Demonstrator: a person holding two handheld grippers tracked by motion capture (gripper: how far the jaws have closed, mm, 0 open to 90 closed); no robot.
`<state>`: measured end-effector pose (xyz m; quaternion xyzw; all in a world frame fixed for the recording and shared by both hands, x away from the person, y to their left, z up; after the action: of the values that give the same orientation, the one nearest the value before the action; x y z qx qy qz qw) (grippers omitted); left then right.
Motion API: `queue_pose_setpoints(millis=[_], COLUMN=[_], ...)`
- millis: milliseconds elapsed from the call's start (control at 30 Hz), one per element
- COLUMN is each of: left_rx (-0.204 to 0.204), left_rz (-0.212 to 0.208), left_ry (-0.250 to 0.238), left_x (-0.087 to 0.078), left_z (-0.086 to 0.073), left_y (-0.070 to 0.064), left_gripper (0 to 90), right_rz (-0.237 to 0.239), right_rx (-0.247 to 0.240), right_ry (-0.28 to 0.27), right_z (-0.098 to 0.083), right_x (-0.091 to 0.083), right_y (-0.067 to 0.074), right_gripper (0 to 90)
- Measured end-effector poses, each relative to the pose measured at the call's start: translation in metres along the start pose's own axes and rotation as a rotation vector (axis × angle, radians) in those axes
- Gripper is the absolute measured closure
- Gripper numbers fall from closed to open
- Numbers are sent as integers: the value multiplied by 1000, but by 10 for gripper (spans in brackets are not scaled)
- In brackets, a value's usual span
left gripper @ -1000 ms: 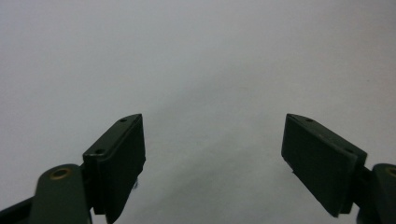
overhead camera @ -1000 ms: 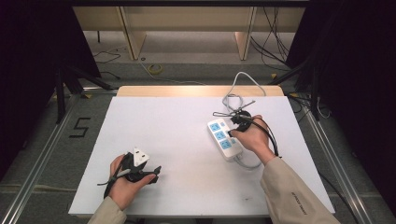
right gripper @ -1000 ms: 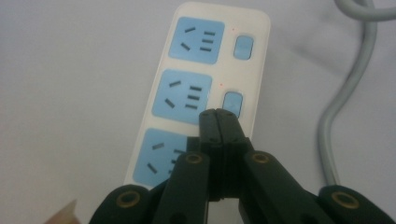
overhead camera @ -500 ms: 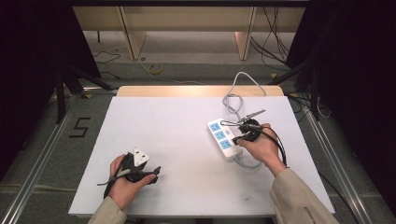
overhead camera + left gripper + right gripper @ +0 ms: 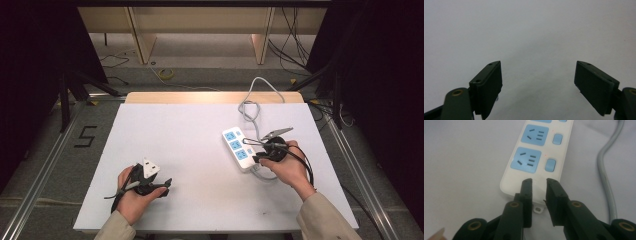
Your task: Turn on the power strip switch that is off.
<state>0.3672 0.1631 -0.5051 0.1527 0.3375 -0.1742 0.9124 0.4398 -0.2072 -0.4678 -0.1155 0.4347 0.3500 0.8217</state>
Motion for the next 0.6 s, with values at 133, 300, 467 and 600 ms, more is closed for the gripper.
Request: queue_pose_setpoints(millis=[133, 300, 467, 600], left_rx=[1, -1, -5, -5], left_rz=[-4, -4, -6, -5], left_ry=[-3, -3, -4, -2], left_x=[0, 0, 1, 1], left_z=[0, 0, 0, -1], left_y=[0, 0, 1, 1], left_gripper=[222, 222, 221, 221], right_rz=[-13, -8, 0, -1], right_rx=[9, 1, -36, -44], right_ry=[-22, -33, -58, -84], right_z=[-9, -15, -19, -23], right_x=[-3, -7, -15, -20], right_y=[0, 2, 6, 7], right_gripper=[681, 626, 567, 540])
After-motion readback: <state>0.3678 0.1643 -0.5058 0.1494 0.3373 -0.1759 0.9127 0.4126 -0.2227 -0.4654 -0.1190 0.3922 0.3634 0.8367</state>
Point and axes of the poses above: each handheld gripper's, and its own axes: x roughly forward along the jaws, z roughly out of its top, y roughly to its left, the point moved 4 cm from there along x, roughly forward along the jaws, and after that the axes turned 4 degrees about z, right-handed, at the moved point
